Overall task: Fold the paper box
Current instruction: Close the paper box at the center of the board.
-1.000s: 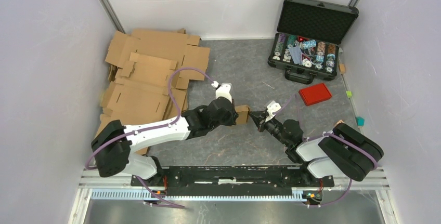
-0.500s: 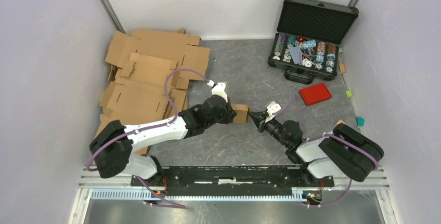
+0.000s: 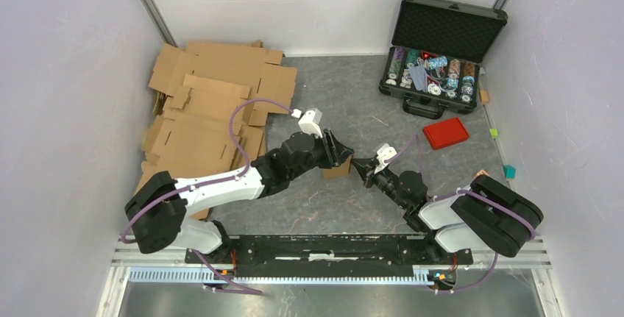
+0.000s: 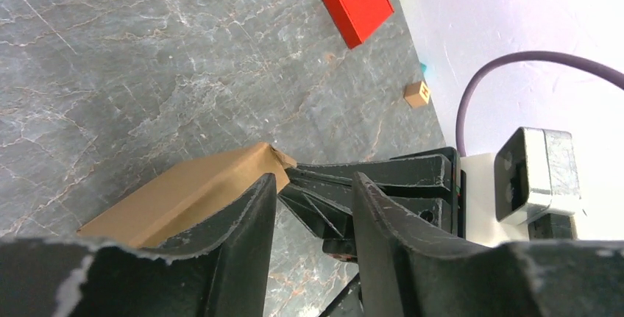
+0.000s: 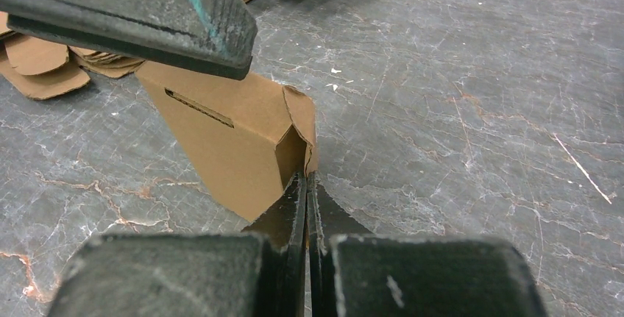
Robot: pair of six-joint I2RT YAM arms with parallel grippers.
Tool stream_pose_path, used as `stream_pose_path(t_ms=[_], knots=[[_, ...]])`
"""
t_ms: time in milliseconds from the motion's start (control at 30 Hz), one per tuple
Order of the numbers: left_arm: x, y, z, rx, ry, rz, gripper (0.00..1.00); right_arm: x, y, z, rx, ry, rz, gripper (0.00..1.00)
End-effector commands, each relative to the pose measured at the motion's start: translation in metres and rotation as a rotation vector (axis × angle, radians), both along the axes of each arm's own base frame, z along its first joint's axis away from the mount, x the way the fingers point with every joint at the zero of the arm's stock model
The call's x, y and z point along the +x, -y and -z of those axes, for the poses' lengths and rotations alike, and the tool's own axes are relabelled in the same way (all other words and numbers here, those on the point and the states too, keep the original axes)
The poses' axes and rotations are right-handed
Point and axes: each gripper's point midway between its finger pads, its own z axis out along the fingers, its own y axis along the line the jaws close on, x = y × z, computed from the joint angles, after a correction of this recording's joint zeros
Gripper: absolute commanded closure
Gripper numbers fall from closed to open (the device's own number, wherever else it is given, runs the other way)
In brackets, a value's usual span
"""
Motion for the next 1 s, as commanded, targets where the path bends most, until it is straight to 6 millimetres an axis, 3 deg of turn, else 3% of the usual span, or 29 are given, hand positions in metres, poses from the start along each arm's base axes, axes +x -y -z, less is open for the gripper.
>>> stream_pose_path(t_ms=[0,167,500,967], knots=[[0.013,0.001,-0.016,-0.135,0.002,-0.096,0.46,-0.003,0.000,0.007,-0.012,-0.028,-0.003,1.00],[0.016,0.000,-0.009,-0.181,-0.043,-0.152,0.40,-0.004,-0.001,0.008,-0.013,-0.029,-0.008,1.00],[0.021,-0.008,0.009,-0.091,-0.055,-0.203,0.65,-0.005,-0.001,0.007,-0.010,-0.027,-0.007,1.00],[0.021,0.006,0.027,0.045,-0.059,-0.129,0.76,-0.007,-0.001,0.008,-0.004,-0.032,-0.012,1.00]])
